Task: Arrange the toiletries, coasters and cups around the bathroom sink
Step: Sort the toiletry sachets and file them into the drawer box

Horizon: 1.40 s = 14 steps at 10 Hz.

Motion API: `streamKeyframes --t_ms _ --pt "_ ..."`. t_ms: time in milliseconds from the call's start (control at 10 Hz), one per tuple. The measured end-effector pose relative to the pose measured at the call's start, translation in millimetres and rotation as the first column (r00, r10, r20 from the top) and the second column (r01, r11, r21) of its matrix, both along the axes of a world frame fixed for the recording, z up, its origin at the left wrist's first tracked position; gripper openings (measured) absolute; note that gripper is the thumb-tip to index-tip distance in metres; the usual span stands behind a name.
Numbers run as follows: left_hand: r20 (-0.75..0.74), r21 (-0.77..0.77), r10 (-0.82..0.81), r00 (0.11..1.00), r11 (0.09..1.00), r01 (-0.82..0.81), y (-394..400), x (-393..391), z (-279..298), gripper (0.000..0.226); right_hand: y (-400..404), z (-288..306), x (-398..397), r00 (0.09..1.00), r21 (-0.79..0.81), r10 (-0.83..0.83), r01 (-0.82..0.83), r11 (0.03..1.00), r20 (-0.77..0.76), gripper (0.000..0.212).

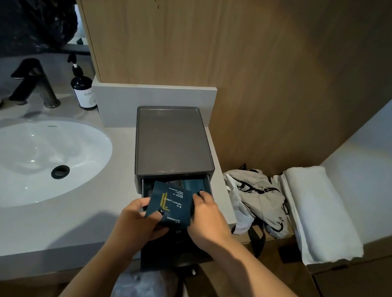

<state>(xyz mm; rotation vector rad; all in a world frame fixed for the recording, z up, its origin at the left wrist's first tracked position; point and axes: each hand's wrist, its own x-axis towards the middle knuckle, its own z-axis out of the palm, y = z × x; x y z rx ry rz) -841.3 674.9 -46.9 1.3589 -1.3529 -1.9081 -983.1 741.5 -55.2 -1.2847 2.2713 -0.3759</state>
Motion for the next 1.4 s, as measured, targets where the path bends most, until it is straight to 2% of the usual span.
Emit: streamKeyframes --t_ms 100,200,400,500,600,900,1000,1100,1200,1300,1400 --pt "0.008 0.059 0.018 1.000 0.998 -0.018 -3.3 -12.0 -5.9 0.017 12.0 10.2 -9.5 0.998 -0.176 -0.055 0.053 0.983 -0.002 0.053" --pt "-0.007 0.083 0.020 1.000 0.996 -0.020 -4.7 -25.4 -9.7 0.016 22.7 12.5 -18.6 0.991 -0.248 -0.124 0.131 0.960 0.047 0.045" --pt "0.060 0.162 0.012 0.998 0.987 -0.021 -5.0 -58.6 -29.1 0.025 38.9 5.3 -27.0 0.945 -0.196 -0.246 0.289 0.937 0.217 0.042" --pt "0.059 0.181 -0.010 0.998 0.984 0.000 -5.6 -67.0 -28.5 0.020 45.4 3.0 -28.9 0.907 -0.144 -0.288 0.344 0.928 0.306 0.045" --pt "0.096 0.076 -0.049 0.994 0.996 0.042 -11.0 -72.3 -28.0 0.013 49.0 0.3 -31.1 0.880 -0.113 -0.315 0.375 0.920 0.356 0.046" --pt "0.183 -0.054 -0.060 0.981 0.996 0.072 -35.7 -85.7 -40.9 0.014 53.7 -5.5 -26.7 0.819 -0.096 -0.368 0.451 0.887 0.440 0.042" --pt "0.265 -0.133 -0.089 0.960 0.983 0.128 -37.3 -86.8 -38.4 0.012 53.8 -7.2 -26.7 0.830 -0.091 -0.362 0.437 0.895 0.425 0.038" --pt "0.464 -0.215 -0.156 0.872 0.935 0.281 -48.2 -88.2 -53.8 0.034 53.5 -8.3 -25.8 0.831 -0.077 -0.355 0.425 0.902 0.428 0.037" --pt "0.443 -0.189 -0.129 0.887 0.954 0.234 -46.3 -90.1 -45.0 0.049 52.9 -8.5 -25.1 0.832 -0.077 -0.348 0.419 0.905 0.433 0.039" --pt "0.408 -0.210 -0.097 0.908 0.958 0.196 -37.0 -87.8 -32.8 0.046 53.7 -9.1 -24.5 0.835 -0.087 -0.333 0.408 0.909 0.439 0.040" --pt "0.425 -0.192 -0.139 0.894 0.952 0.239 -32.9 -80.0 -29.1 0.048 54.9 -12.1 -25.6 0.849 -0.098 -0.321 0.394 0.914 0.419 0.039"
